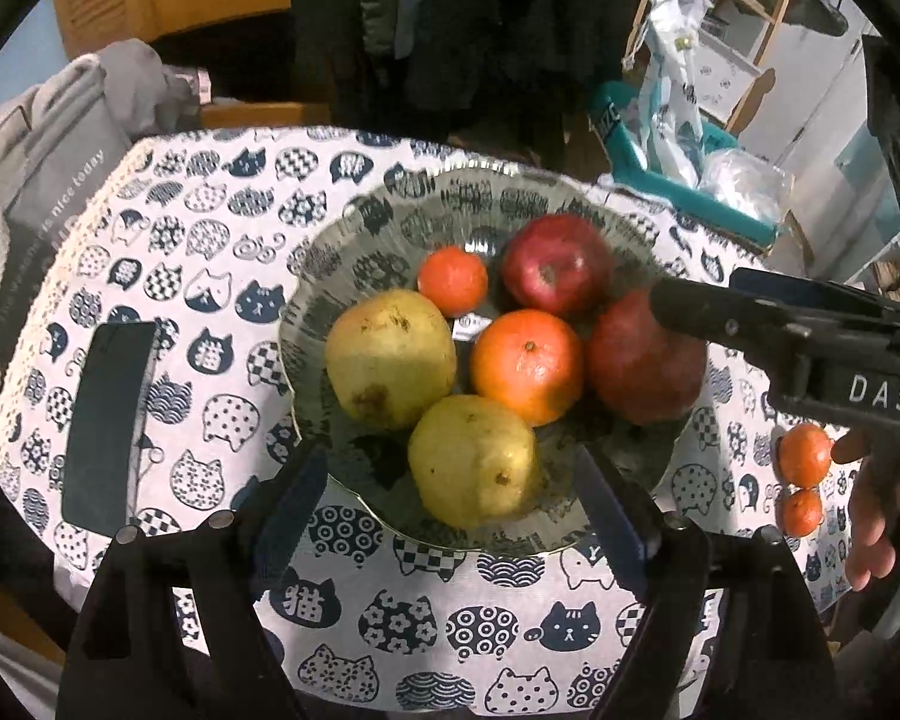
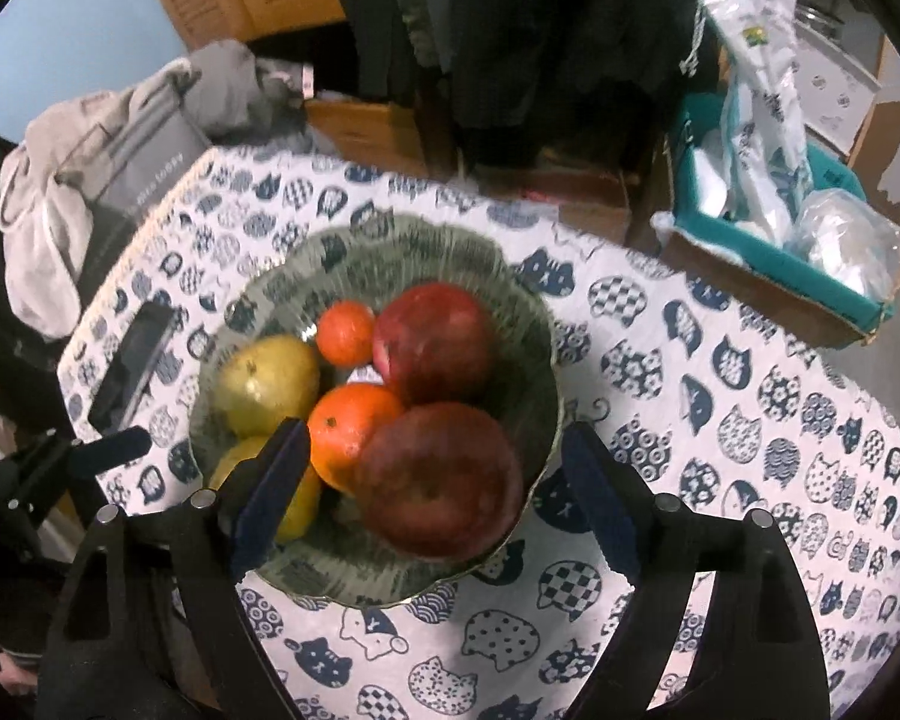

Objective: Organize fruits
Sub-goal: 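Open both tools and lift them away from the bowl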

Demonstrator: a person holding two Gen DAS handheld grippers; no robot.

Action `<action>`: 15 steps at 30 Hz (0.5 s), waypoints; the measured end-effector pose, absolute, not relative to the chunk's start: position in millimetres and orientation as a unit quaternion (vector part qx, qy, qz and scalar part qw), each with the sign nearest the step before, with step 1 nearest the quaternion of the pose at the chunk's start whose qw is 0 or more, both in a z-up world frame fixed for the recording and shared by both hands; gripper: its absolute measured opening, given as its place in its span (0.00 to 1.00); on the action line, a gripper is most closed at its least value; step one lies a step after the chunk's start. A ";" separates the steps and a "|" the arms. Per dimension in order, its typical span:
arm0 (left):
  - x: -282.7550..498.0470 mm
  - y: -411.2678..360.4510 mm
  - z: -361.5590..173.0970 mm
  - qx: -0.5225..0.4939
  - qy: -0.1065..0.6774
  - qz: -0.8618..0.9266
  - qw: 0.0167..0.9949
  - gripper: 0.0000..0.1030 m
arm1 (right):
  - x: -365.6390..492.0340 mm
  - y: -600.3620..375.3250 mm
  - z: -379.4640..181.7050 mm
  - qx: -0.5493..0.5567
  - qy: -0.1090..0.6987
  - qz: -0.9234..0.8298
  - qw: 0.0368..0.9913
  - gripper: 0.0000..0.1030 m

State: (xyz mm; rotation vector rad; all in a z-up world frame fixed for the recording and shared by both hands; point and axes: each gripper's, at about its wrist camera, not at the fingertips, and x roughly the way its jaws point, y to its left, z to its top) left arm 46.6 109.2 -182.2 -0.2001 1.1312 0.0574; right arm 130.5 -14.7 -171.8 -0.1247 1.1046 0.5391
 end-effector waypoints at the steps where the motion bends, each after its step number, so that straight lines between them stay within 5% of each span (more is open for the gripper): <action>1: 45.3 109.0 -177.6 -0.096 0.530 0.027 0.842 0.83 | 130.1 -15.9 -167.5 -0.058 0.514 0.251 0.819 0.84; 15: 24.4 99.3 -106.3 -0.091 0.448 0.022 0.889 0.83 | 95.9 -53.2 -90.2 -0.073 0.419 0.213 0.880 0.84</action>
